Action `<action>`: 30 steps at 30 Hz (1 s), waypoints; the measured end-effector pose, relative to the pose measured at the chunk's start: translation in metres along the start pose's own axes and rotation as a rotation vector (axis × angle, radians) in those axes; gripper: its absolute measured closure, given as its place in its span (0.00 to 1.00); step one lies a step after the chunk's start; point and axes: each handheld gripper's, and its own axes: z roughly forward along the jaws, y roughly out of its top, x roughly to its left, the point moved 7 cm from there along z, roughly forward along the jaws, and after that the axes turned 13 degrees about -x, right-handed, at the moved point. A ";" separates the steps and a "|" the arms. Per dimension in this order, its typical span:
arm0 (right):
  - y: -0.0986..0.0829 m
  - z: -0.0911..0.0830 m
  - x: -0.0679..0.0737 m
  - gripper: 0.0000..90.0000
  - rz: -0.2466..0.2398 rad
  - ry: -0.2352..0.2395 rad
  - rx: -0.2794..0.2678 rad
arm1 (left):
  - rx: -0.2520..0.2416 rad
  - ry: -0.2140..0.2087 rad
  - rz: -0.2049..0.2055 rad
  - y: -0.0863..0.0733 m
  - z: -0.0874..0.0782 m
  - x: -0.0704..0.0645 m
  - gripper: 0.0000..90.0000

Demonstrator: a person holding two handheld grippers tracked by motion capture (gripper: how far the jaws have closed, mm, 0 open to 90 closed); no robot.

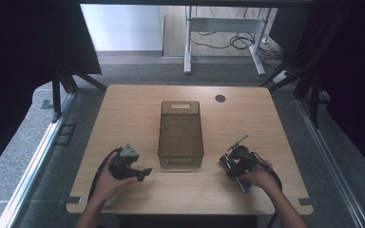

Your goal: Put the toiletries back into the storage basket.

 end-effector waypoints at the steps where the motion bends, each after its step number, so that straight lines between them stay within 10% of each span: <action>1: 0.000 0.000 0.000 0.45 0.001 0.001 0.003 | 0.000 0.000 0.001 0.000 0.000 0.000 0.27; 30: 0.018 -0.022 -0.003 0.52 0.055 0.092 0.025 | -0.001 0.000 -0.002 0.000 0.000 0.001 0.27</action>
